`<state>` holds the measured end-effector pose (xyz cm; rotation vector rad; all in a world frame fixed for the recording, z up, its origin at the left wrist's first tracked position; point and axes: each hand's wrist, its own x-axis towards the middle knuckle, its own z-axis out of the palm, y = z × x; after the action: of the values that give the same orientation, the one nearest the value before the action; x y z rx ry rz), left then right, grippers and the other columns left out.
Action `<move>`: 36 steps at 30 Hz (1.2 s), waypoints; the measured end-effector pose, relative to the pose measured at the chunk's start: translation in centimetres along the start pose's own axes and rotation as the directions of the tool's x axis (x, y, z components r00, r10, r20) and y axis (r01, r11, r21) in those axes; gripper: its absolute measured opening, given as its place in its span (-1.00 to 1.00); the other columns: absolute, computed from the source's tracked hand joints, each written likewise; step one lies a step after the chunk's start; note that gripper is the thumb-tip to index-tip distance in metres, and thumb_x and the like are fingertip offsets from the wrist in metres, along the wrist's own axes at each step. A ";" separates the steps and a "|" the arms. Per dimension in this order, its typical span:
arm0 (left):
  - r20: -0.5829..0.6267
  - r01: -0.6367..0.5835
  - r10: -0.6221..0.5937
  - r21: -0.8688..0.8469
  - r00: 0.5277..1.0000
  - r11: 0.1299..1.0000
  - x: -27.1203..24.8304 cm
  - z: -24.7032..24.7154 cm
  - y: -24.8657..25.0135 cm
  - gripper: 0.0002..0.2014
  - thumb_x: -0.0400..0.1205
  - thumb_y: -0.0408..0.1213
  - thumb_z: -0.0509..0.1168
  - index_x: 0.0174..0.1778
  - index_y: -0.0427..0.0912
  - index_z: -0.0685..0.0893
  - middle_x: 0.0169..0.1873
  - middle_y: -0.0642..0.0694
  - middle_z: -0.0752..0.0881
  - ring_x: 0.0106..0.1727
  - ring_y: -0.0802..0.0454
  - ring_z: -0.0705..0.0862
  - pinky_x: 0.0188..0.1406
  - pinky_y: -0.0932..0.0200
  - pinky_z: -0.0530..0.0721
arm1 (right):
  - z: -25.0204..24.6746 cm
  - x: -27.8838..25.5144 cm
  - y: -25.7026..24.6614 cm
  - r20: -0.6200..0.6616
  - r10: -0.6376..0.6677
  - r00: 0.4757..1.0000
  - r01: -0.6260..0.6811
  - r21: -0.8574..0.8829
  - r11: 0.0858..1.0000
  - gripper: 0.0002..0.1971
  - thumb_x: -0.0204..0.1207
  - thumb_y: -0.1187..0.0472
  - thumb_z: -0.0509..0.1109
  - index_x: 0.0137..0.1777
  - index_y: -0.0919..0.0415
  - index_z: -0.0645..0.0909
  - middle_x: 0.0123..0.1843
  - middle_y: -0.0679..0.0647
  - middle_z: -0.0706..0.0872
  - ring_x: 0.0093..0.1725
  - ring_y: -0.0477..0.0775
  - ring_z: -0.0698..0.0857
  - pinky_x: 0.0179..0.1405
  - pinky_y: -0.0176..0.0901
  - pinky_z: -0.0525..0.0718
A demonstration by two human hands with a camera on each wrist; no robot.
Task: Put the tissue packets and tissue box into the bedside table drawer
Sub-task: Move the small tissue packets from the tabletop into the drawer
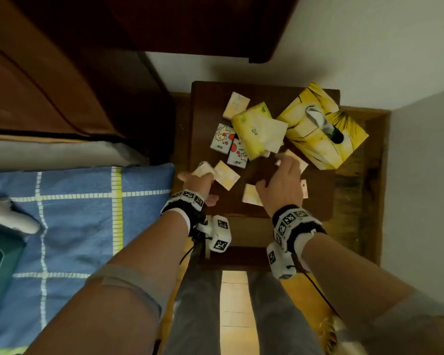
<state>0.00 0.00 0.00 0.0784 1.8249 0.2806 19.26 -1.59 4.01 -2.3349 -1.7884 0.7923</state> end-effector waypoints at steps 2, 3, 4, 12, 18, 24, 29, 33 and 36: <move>0.012 -0.040 0.038 0.167 0.999 0.985 -0.4 0.0 0.2 -0.45 0.62 -0.30 0.32 0.43 -0.11 0.17 0.14 -0.34 0.64 -0.15 -0.37 0.84 -0.42 -0.09 0.83 | 0.9 -1.1 0.7 0.204 0.020 0.979 -0.005 -0.076 0.997 -0.33 0.34 0.09 0.57 0.42 0.11 0.38 0.39 0.13 0.43 0.36 0.21 0.51 0.08 0.07 0.69; 0.035 -0.044 0.036 0.250 0.999 0.967 -0.3 -0.1 -0.1 -0.45 0.64 -0.23 0.33 0.44 -0.11 0.17 0.17 -0.32 0.67 -0.24 -0.32 0.85 -0.52 -0.01 0.78 | 1.6 -1.8 1.4 0.306 0.031 0.952 0.014 -0.144 0.989 -0.32 0.32 0.04 0.58 0.41 0.07 0.38 0.38 0.12 0.43 0.37 0.22 0.50 0.11 0.06 0.67; 0.053 -0.057 0.043 0.296 0.998 0.953 -0.4 -0.2 -0.4 -0.48 0.65 -0.16 0.34 0.40 -0.13 0.22 0.15 -0.30 0.71 -0.33 -0.27 0.84 -0.60 0.07 0.73 | 2.4 -2.2 2.0 0.373 0.032 0.927 0.052 -0.214 0.975 -0.30 0.31 0.01 0.59 0.42 0.04 0.37 0.39 0.12 0.44 0.40 0.23 0.47 0.19 0.07 0.64; -0.045 -0.262 0.348 0.570 0.937 0.779 0.5 -1.9 -2.1 -0.26 0.50 0.16 0.43 0.45 -0.18 0.34 0.29 -0.20 0.60 0.11 -0.24 0.75 -0.07 0.00 0.69 | 3.6 -1.1 2.3 0.281 0.101 0.954 -0.020 -0.276 0.961 -0.23 0.31 -0.16 0.56 0.47 0.06 0.38 0.35 0.15 0.55 0.37 0.27 0.50 0.27 0.14 0.57; 0.115 -0.471 0.526 0.631 0.843 0.616 0.1 -0.6 -1.6 -0.02 0.36 0.02 0.59 0.62 0.23 0.14 0.55 -0.14 0.20 0.37 -0.24 0.57 0.29 -0.14 0.67 | 2.4 -0.8 3.4 0.059 0.260 0.964 -0.233 -0.286 0.930 -0.26 0.27 -0.09 0.55 0.43 0.08 0.39 0.58 0.23 0.34 0.63 0.37 0.21 0.50 0.44 0.32; 0.122 -0.367 0.569 0.866 0.813 0.340 0.1 2.2 -2.4 -0.22 0.42 0.13 0.53 0.53 0.13 0.35 0.46 -0.20 0.31 0.45 -0.30 0.44 0.21 -0.22 0.65 | 2.8 -0.1 6.0 0.231 0.352 0.907 -0.321 -0.162 0.933 -0.30 0.44 0.13 0.58 0.52 -0.03 0.33 0.64 0.22 0.18 0.58 0.43 0.20 0.26 0.24 0.58; 0.167 -0.405 0.641 0.881 0.749 0.244 0.0 4.5 -2.4 -0.14 0.46 -0.05 0.55 0.63 0.16 0.24 0.56 -0.22 0.22 0.52 -0.32 0.31 0.28 -0.31 0.60 | 3.2 0.0 7.0 0.220 0.308 0.926 -0.277 -0.160 0.947 -0.37 0.40 0.07 0.59 0.44 -0.05 0.41 0.49 0.20 0.30 0.46 0.41 0.29 0.07 0.12 0.57; 0.212 -0.437 0.687 0.884 0.695 0.169 -0.4 6.3 -2.8 -0.23 0.43 -0.13 0.56 0.52 0.04 0.34 0.46 -0.22 0.34 0.48 -0.29 0.38 0.31 -0.34 0.56 | 2.8 0.2 8.1 0.258 0.252 0.933 -0.217 -0.159 0.963 -0.38 0.37 0.00 0.59 0.41 -0.10 0.44 0.45 0.16 0.33 0.45 0.39 0.29 0.01 0.18 0.64; 0.260 -0.384 0.689 0.923 0.676 0.029 -0.7 7.4 -3.5 -0.32 0.43 -0.04 0.52 0.45 -0.01 0.45 0.35 -0.20 0.47 0.44 -0.27 0.43 0.43 -0.38 0.42 | 2.2 0.2 8.9 0.284 0.212 0.935 -0.173 -0.156 0.972 -0.37 0.36 -0.02 0.58 0.42 -0.10 0.43 0.44 0.15 0.33 0.44 0.37 0.31 -0.01 0.14 0.62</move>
<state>7.64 -2.39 -1.93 1.7907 1.8792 -0.3826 26.03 -4.64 -1.33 -2.6266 -1.7816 1.1476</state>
